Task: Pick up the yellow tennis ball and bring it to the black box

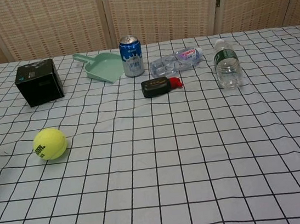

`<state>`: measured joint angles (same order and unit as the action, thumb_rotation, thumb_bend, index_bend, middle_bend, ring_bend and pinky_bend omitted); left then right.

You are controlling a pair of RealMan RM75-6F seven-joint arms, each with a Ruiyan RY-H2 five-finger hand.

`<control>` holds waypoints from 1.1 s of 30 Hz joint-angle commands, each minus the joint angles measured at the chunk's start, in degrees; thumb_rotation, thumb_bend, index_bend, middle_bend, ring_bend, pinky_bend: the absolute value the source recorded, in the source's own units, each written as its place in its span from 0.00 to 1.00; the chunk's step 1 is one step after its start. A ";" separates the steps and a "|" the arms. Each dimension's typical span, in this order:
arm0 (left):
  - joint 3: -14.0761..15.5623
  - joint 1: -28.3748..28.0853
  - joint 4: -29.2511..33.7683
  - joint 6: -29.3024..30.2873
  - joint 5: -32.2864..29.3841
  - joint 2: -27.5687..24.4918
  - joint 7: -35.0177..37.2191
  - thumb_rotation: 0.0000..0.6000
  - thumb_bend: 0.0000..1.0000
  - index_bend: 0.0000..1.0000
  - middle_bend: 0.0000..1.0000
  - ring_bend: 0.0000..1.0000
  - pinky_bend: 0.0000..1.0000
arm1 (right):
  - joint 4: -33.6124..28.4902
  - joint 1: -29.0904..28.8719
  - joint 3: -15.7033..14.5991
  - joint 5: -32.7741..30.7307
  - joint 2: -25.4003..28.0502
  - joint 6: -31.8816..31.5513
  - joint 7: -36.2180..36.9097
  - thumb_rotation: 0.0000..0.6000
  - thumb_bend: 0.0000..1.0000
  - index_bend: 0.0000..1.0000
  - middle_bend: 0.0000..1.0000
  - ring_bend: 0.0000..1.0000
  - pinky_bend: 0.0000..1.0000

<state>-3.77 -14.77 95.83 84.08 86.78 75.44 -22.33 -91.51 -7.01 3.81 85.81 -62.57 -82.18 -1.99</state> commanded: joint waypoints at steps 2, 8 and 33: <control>0.04 0.21 0.49 -0.89 -1.21 -0.41 -0.35 1.00 0.63 0.43 0.51 0.48 0.71 | 0.08 -0.04 -0.04 -0.06 0.10 0.19 0.11 1.00 0.11 0.03 0.00 0.00 0.00; 0.13 0.42 0.06 -1.48 -2.01 -0.55 -0.54 1.00 0.63 0.43 0.51 0.48 0.71 | 0.04 -0.16 -0.05 -0.04 0.06 0.37 -0.05 1.00 0.11 0.03 0.00 0.00 0.00; 8.13 2.87 11.80 -10.73 -2.85 3.74 9.11 1.00 0.74 0.55 0.67 0.63 0.90 | 0.42 -0.39 0.24 -1.01 -0.32 0.90 -0.25 1.00 0.11 0.03 0.00 0.00 0.00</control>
<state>4.15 -12.19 107.67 73.78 83.16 77.05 -15.75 -91.10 -7.39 4.05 84.82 -62.90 -81.31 -2.26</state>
